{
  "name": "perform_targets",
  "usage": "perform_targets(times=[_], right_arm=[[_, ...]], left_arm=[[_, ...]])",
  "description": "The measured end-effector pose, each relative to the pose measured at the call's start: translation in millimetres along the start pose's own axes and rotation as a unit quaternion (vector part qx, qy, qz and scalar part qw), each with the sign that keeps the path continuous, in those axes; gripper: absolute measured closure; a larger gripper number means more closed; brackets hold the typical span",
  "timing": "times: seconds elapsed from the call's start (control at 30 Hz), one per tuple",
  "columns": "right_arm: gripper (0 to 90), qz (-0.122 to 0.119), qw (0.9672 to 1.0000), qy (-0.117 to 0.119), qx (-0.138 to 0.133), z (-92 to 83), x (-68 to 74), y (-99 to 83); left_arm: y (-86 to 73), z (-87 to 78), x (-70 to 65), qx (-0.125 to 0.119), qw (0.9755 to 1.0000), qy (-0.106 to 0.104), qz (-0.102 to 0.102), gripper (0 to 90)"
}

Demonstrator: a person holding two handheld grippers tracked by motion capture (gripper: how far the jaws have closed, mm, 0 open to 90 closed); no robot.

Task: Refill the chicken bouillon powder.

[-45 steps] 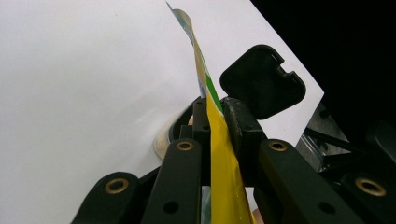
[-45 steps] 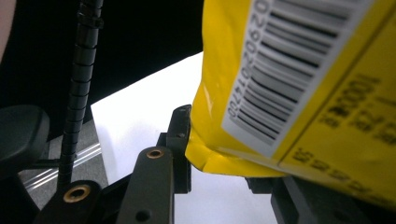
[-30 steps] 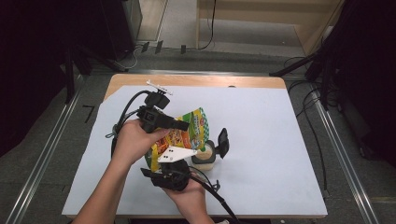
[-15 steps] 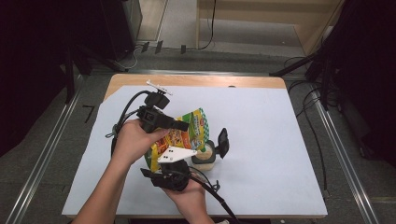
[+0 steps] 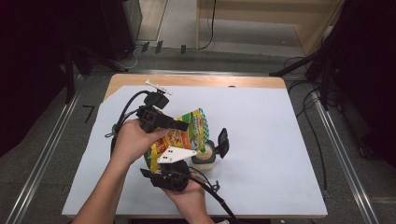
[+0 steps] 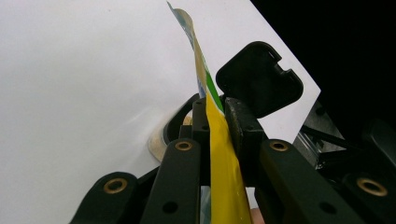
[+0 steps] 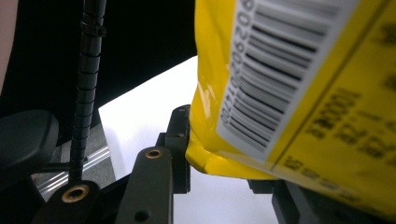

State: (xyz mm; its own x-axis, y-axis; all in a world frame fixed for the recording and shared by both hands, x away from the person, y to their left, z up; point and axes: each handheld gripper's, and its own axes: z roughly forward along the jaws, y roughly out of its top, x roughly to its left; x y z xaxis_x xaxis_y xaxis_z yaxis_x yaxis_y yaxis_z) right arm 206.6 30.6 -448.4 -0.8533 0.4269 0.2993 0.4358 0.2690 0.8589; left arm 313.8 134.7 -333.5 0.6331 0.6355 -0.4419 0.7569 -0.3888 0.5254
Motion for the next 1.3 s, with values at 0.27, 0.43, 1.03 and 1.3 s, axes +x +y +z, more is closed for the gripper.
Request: perform_targets(times=[0.27,0.43,1.03,1.3], right_arm=[[68.8,-0.001,1.0,0.001,0.0,0.5,0.9,0.8],[68.9,-0.004,1.0,0.003,0.001,1.3,1.6,2.5],[69.4,-0.007,0.9999,0.009,0.001,7.0,3.4,8.6],[69.5,-0.005,0.9999,0.012,-0.001,8.6,2.7,8.9]], left_arm=[[-0.1,-0.5,0.4,-0.001,1.0,0.0,-0.001,82.8],[-0.2,-3.6,2.0,-0.004,1.0,0.0,-0.003,82.8],[-0.9,-11.9,6.1,-0.011,0.9999,0.001,-0.007,82.5],[-1.0,-13.5,6.8,-0.014,0.9999,0.001,-0.007,82.4]])
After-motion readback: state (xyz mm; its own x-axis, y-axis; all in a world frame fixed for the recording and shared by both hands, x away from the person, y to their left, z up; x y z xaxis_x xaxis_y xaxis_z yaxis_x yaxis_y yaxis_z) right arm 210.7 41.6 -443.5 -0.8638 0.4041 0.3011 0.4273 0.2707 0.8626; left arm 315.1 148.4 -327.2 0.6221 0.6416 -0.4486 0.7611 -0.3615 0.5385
